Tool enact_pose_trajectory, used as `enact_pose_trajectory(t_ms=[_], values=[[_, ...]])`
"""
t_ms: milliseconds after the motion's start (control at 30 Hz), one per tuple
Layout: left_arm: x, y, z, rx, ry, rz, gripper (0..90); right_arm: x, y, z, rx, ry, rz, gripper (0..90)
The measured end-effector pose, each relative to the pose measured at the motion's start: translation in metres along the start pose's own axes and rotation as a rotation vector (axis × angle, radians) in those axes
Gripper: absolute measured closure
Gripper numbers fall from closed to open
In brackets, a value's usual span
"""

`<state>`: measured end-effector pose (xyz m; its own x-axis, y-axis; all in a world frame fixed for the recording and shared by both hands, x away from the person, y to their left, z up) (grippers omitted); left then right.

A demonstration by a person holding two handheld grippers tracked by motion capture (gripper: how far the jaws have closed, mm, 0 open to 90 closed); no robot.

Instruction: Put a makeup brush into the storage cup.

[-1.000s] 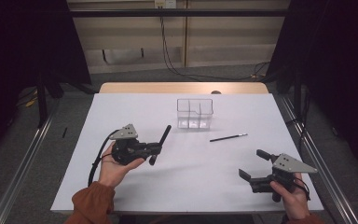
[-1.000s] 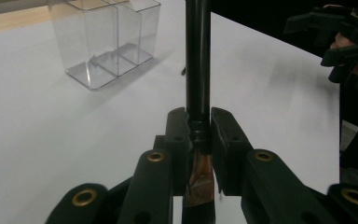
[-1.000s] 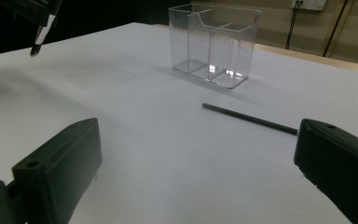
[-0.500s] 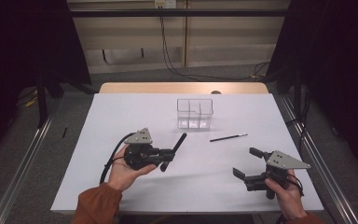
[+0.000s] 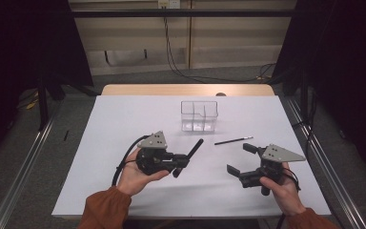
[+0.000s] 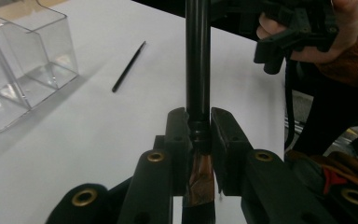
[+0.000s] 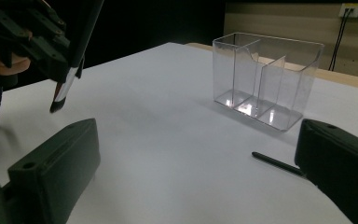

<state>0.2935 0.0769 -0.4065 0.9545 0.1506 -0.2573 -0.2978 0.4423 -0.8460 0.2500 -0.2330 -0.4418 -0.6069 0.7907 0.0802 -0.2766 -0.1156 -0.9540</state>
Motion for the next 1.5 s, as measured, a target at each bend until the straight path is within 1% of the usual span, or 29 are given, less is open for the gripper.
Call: enact_pose_trajectory(t_ms=[33,133,167,200,233,267,300,333,367,400,467,500,533,600,667,700,800,867,900,967,1033,1100,1167,1233,1267,1300,1433,1467,1500], values=[[0.000,0.000,-0.002,0.007,0.001,-0.004,77.9,0.000,-0.001,-0.003,0.007,0.003,0.004,0.5],[0.000,-0.003,-0.007,0.031,0.003,-0.018,78.0,-0.002,-0.006,-0.010,0.017,-0.021,0.018,0.0],[0.001,-0.004,-0.008,0.045,0.004,-0.027,78.0,-0.003,-0.010,-0.013,0.026,-0.046,0.023,0.0],[0.000,-0.005,-0.009,0.057,0.011,-0.028,78.0,-0.004,-0.011,-0.015,0.038,-0.063,0.027,0.0],[0.000,-0.007,-0.011,0.073,0.015,-0.028,78.0,-0.004,-0.011,-0.015,0.038,-0.063,0.027,0.0],[0.000,-0.009,-0.012,0.088,0.024,-0.026,78.0,-0.003,-0.014,-0.017,0.068,-0.078,0.045,0.0],[0.001,-0.010,-0.013,0.103,0.024,-0.026,78.0,-0.003,-0.014,-0.017,0.068,-0.078,0.045,0.0],[0.001,-0.013,-0.013,0.118,0.029,-0.025,78.0,-0.003,-0.016,-0.018,0.071,-0.087,0.056,0.2],[0.002,-0.014,-0.014,0.127,0.044,-0.022,78.0,-0.002,-0.017,-0.019,0.073,-0.097,0.059,0.2],[0.001,-0.016,-0.014,0.139,0.050,-0.024,78.0,-0.001,-0.018,-0.020,0.083,-0.110,0.066,0.3],[-0.001,-0.018,-0.016,0.180,0.085,-0.026,78.0,0.000,-0.019,-0.023,0.156,-0.121,0.103,1.1],[-0.002,-0.019,-0.017,0.198,0.086,-0.032,78.0,0.000,-0.019,-0.023,0.156,-0.121,0.103,1.1],[-0.002,-0.019,-0.018,0.215,0.087,-0.028,78.0,0.000,-0.019,-0.024,0.171,-0.129,0.112,1.1],[-0.002,-0.019,-0.019,0.248,0.081,-0.031,77.9,0.000,-0.018,-0.026,0.185,-0.146,0.115,1.2],[-0.001,-0.018,-0.020,0.280,0.082,-0.036,78.0,0.001,-0.018,-0.027,0.195,-0.157,0.131,1.2],[-0.001,-0.018,-0.020,0.289,0.083,-0.038,78.0,0.001,-0.019,-0.028,0.206,-0.167,0.130,1.2],[-0.001,-0.020,-0.020,0.321,0.082,-0.055,78.0,0.002,-0.021,-0.029,0.260,-0.186,0.156,1.3],[-0.001,-0.021,-0.021,0.349,0.084,-0.061,78.0,0.003,-0.023,-0.031,0.289,-0.199,0.163,1.5],[-0.001,-0.022,-0.021,0.363,0.084,-0.062,78.0,0.004,-0.024,-0.032,0.313,-0.206,0.178,1.8],[-0.001,-0.023,-0.022,0.389,0.082,-0.071,78.0,0.005,-0.025,-0.035,0.339,-0.220,0.192,1.8],[-0.002,-0.024,-0.023,0.406,0.086,-0.075,78.0,0.006,-0.027,-0.038,0.371,-0.260,0.189,1.9],[-0.002,-0.025,-0.024,0.429,0.082,-0.083,78.0,0.008,-0.028,-0.040,0.403,-0.284,0.191,1.9],[-0.001,-0.025,-0.025,0.454,0.085,-0.087,78.0,0.008,-0.029,-0.042,0.451,-0.328,0.192,2.1],[0.000,-0.025,-0.026,0.471,0.077,-0.092,78.0,0.009,-0.030,-0.044,0.475,-0.342,0.195,2.4],[0.000,-0.026,-0.026,0.469,0.065,-0.097,78.0,0.009,-0.031,-0.044,0.479,-0.350,0.202,2.4],[0.001,-0.026,-0.026,0.469,0.064,-0.095,78.0,0.009,-0.032,-0.045,0.488,-0.363,0.201,2.4],[0.003,-0.025,-0.027,0.520,0.071,-0.087,78.0,0.009,-0.033,-0.049,0.534,-0.375,0.214,2.3],[0.004,-0.025,-0.028,0.524,0.070,-0.087,78.0,0.009,-0.033,-0.051,0.542,-0.371,0.218,2.3],[0.004,-0.024,-0.029,0.543,0.074,-0.083,78.0,0.010,-0.033,-0.052,0.546,-0.369,0.223,2.3]])
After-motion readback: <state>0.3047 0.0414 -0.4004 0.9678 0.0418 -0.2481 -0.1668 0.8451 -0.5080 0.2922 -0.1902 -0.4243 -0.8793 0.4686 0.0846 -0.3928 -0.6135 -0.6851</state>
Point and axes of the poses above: each handheld gripper's, and its own axes: z roughly backward along the jaws, y roughly out of its underside, x roughly to its left, the point moved 2 cm from there along -z, roughly forward along the jaws, and after that the axes turned 7 degrees about y, right-handed, at the moved point
